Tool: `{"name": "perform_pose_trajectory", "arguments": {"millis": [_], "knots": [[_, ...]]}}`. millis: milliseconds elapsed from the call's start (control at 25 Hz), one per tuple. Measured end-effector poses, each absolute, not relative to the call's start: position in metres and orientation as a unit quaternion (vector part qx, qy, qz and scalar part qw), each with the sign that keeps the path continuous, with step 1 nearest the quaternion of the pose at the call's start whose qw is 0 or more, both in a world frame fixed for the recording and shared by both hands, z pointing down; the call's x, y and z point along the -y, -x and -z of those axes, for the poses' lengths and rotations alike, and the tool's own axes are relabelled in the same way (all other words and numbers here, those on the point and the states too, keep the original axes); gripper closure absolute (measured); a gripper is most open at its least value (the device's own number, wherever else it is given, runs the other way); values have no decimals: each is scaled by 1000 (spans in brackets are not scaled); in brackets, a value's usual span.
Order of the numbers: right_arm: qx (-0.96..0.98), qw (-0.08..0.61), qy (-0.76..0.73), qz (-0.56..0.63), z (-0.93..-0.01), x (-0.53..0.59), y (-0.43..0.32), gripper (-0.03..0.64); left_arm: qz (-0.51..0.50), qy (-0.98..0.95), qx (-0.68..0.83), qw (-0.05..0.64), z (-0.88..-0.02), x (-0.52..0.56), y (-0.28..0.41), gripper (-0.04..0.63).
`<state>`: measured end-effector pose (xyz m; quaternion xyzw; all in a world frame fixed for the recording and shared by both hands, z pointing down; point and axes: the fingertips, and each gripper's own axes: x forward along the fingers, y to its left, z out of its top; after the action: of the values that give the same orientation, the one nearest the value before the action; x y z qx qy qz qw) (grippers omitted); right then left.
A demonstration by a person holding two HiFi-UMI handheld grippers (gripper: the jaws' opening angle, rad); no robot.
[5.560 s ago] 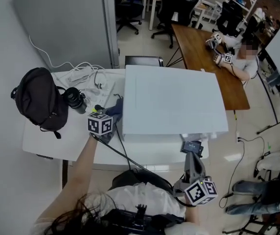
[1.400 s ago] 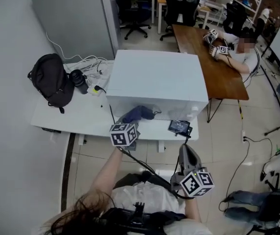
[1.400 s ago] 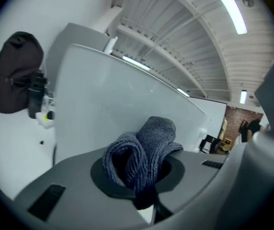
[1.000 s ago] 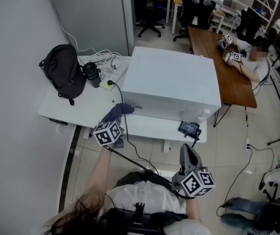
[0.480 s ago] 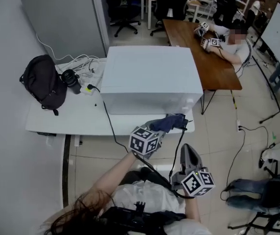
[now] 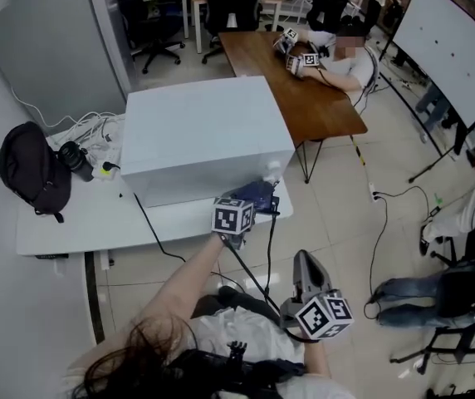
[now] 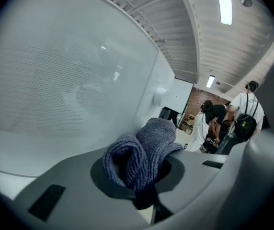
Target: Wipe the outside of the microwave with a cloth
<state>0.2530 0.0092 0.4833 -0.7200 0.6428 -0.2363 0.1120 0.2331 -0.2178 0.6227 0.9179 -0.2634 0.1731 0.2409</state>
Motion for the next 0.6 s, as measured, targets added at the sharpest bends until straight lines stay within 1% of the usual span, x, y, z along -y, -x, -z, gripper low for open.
{"name": "perform_pose_trajectory", "arguments": {"millis": [120,240,400,600], "knots": [[-660,102,706,235,-486,0,-242,589,-153,-907,304,249,-622,236,-198,545],[-684,97,685,231,-483,15,-226,589,-147,-899,335,241,-623,247,-149,545],[-713,86,658,225,-482,34,-205,589,-135,-873,403,241,-626,259,-61,545],[-739,78,628,230,-484,49,-177,589,-107,-808,519,259,-630,273,63,545]]}}
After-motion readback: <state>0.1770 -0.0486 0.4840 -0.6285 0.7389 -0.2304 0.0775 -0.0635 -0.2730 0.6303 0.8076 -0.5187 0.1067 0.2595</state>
